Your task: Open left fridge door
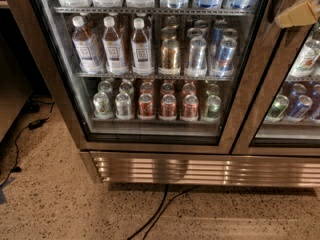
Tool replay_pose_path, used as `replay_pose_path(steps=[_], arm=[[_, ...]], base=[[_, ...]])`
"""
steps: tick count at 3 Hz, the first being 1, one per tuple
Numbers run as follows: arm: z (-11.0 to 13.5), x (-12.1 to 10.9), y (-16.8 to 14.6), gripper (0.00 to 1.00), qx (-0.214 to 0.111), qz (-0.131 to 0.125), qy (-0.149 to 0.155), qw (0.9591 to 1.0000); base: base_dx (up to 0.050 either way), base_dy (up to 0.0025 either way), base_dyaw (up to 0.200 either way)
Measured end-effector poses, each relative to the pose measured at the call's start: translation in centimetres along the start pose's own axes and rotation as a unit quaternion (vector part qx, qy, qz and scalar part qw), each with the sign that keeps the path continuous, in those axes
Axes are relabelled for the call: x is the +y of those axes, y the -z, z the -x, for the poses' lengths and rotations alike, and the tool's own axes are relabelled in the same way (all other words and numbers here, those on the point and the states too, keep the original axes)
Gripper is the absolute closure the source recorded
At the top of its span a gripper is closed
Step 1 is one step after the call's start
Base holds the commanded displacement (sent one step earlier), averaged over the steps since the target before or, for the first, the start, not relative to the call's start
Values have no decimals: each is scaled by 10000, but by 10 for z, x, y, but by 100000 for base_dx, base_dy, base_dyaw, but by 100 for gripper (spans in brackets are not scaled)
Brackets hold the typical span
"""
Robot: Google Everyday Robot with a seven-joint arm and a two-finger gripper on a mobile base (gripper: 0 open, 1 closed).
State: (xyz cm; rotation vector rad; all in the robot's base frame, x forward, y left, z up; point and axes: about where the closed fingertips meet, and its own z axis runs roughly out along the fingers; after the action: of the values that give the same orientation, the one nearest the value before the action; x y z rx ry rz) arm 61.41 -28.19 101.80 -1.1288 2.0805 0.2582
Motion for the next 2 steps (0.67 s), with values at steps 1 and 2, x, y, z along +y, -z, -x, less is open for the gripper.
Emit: replay_pose_path(steps=[1, 2], arm=[[0, -1, 0, 100, 2, -11, -9, 10000], [0, -2, 2, 100, 4, -59, -51, 10000]], base=[[0, 0, 0], [0, 0, 0]])
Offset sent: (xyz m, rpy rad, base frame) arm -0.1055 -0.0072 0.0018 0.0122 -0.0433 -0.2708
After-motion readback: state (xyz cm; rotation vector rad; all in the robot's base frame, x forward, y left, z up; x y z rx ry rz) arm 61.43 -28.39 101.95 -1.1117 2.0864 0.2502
